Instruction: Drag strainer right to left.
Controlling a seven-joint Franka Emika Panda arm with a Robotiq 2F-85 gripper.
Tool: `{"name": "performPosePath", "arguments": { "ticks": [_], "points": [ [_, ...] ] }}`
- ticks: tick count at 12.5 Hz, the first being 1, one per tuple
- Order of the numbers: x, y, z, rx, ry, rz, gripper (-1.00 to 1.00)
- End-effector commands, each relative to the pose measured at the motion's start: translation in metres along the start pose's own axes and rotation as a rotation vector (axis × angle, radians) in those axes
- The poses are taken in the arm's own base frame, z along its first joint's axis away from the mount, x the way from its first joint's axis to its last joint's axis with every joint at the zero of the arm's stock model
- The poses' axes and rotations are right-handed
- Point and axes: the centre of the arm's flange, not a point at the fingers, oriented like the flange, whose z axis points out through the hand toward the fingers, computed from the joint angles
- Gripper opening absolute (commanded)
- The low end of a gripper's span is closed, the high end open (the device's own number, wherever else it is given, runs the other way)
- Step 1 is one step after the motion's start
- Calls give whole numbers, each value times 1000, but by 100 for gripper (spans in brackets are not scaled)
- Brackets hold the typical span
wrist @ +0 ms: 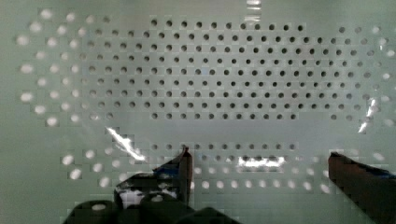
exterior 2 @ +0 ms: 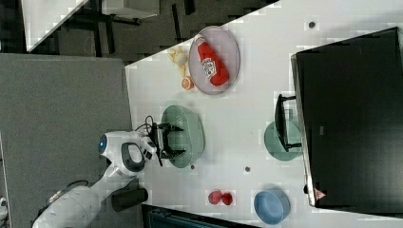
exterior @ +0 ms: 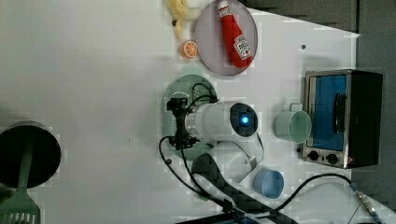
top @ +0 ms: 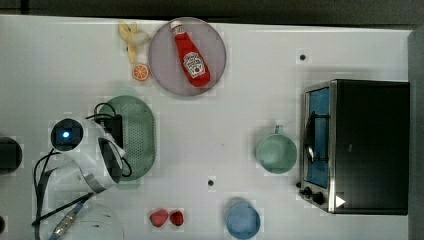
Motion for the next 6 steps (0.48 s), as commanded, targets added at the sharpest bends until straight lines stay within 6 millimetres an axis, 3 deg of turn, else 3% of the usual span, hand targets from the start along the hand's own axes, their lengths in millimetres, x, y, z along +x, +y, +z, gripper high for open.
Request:
{"name": "performPosePath", "arguments": {
  "ticks": [1,6],
  "points": [
    [-40,-6,-7,28,-35,60,100],
    [-69,-10,-4,34,-45,54,100]
  ]
}}
